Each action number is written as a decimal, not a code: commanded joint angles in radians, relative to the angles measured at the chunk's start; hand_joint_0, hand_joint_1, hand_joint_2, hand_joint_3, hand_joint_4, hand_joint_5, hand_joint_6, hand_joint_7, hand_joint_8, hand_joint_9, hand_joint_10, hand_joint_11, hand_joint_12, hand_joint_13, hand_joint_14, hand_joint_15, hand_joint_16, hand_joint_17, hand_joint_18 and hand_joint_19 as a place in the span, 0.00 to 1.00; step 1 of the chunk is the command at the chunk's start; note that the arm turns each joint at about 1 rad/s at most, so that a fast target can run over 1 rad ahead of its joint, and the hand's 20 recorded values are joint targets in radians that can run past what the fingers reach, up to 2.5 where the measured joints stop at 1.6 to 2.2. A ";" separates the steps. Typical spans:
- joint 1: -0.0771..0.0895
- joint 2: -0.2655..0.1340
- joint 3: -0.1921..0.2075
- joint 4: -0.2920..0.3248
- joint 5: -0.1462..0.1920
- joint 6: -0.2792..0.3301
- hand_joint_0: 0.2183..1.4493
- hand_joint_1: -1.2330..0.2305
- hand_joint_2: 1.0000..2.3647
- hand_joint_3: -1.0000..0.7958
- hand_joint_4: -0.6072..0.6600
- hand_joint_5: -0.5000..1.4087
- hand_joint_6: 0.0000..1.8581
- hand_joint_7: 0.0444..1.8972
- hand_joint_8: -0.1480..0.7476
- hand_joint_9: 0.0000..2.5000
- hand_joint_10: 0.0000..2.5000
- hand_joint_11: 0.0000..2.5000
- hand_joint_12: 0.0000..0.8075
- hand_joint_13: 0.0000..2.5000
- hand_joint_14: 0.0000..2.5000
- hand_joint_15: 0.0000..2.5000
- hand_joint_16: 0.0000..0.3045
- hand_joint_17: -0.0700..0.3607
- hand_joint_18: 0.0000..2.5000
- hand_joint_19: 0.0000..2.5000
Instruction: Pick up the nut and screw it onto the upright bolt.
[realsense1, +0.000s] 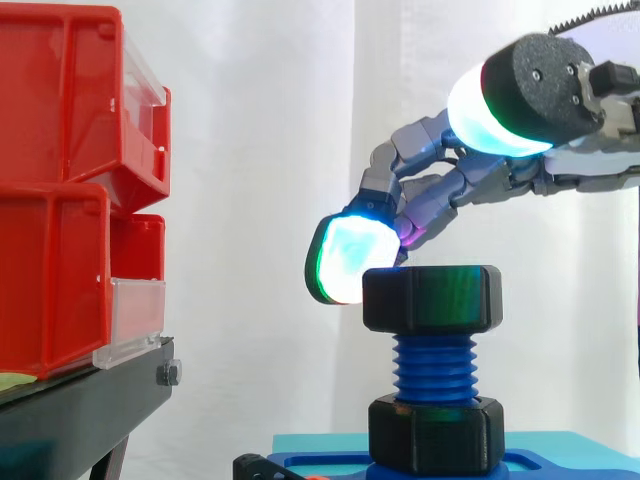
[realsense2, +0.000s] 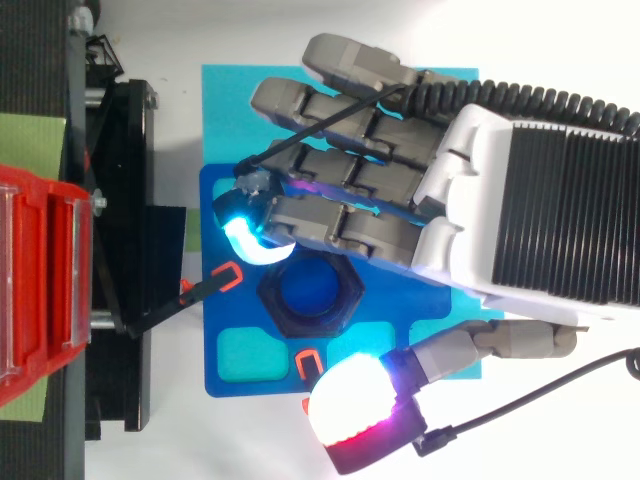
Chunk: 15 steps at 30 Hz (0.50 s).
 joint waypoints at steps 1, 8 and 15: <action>0.000 0.000 -0.007 0.010 -0.002 0.000 0.20 0.77 0.00 0.28 0.66 0.18 0.27 0.49 0.44 0.18 0.00 0.00 0.38 0.13 0.00 0.00 0.13 0.36 0.02 0.00; -0.001 0.001 -0.007 0.007 -0.011 0.000 0.20 0.75 0.00 0.28 0.67 0.19 0.27 0.58 0.44 0.18 0.00 0.00 0.37 0.14 0.00 0.00 0.12 0.36 0.02 0.00; -0.006 0.001 -0.007 0.005 -0.019 0.000 0.20 0.74 0.00 0.28 0.65 0.20 0.27 0.68 0.44 0.19 0.00 0.00 0.37 0.15 0.00 0.00 0.12 0.35 0.03 0.00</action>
